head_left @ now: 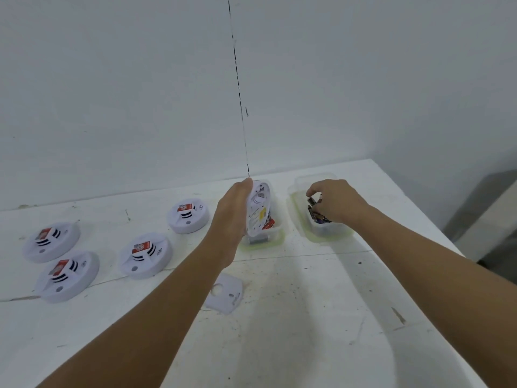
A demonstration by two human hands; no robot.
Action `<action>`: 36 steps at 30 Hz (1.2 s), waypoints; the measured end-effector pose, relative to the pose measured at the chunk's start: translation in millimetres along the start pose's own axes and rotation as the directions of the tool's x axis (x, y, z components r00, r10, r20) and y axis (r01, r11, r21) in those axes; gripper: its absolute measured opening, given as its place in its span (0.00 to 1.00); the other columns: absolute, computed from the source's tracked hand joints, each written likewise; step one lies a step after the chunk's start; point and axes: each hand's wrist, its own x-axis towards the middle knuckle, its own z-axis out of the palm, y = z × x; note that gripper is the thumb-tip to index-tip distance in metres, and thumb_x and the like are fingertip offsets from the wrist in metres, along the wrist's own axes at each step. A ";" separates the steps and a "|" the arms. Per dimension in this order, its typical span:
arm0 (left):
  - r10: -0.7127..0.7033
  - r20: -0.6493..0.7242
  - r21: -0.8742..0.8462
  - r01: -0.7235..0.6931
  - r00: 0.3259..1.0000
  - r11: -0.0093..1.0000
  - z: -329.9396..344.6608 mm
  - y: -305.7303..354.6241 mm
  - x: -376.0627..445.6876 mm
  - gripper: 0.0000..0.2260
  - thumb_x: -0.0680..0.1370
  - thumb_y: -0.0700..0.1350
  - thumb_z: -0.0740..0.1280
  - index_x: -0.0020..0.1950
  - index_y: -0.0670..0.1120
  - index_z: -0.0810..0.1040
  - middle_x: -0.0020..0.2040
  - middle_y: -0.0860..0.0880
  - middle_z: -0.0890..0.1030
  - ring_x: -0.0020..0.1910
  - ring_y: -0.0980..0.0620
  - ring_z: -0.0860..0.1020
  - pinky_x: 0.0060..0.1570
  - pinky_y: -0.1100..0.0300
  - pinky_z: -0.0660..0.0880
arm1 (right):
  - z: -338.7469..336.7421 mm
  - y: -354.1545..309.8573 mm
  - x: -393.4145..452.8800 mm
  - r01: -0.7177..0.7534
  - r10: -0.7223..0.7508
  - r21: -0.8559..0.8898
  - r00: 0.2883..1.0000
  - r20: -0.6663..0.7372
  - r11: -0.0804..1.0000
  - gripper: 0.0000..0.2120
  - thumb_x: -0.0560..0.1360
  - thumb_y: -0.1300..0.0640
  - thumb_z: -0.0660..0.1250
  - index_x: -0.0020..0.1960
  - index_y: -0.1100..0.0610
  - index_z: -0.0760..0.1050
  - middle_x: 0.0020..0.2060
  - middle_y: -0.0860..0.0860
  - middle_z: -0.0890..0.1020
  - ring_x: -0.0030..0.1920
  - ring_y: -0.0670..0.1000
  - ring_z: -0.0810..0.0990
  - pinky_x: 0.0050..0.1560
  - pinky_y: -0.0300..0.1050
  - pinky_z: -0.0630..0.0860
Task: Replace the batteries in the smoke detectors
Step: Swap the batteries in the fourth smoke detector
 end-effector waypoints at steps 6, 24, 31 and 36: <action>0.012 -0.013 0.021 -0.011 1.000 1.000 2.3 2.0 -2.9 0.24 0.73 0.65 0.62 0.61 0.53 0.82 0.57 0.50 0.86 0.57 0.47 0.85 0.64 0.41 0.78 | -12.2 -1.6 -2.3 0.028 -0.022 0.101 0.998 -0.058 0.994 0.08 0.79 0.56 0.70 0.57 0.54 0.80 0.53 0.49 0.82 0.52 0.51 0.79 0.50 0.46 0.77; -0.008 -0.096 -0.039 0.004 0.995 0.999 -14.2 0.0 -9.7 0.18 0.82 0.62 0.61 0.61 0.54 0.82 0.57 0.48 0.86 0.59 0.46 0.84 0.65 0.43 0.78 | -7.5 4.0 -4.5 0.062 -0.065 0.122 0.998 0.025 0.991 0.29 0.78 0.59 0.73 0.76 0.52 0.68 0.64 0.56 0.79 0.56 0.52 0.77 0.57 0.46 0.75; -0.026 -0.156 -0.104 0.010 0.987 0.994 -31.8 2.4 -12.9 0.16 0.83 0.60 0.62 0.59 0.53 0.83 0.51 0.49 0.87 0.53 0.47 0.85 0.59 0.47 0.80 | -11.7 -23.9 -13.4 0.196 -0.167 0.146 0.967 -0.191 0.970 0.11 0.82 0.59 0.66 0.64 0.55 0.77 0.50 0.50 0.83 0.50 0.53 0.82 0.54 0.51 0.80; -0.026 -0.153 -0.126 0.007 0.988 0.992 -47.2 0.5 -11.0 0.18 0.83 0.61 0.61 0.65 0.53 0.81 0.58 0.47 0.85 0.55 0.47 0.84 0.46 0.54 0.81 | -10.7 -68.6 -20.8 0.341 -0.308 0.234 0.936 -0.167 0.910 0.06 0.81 0.55 0.69 0.57 0.51 0.81 0.45 0.43 0.82 0.44 0.43 0.79 0.46 0.40 0.75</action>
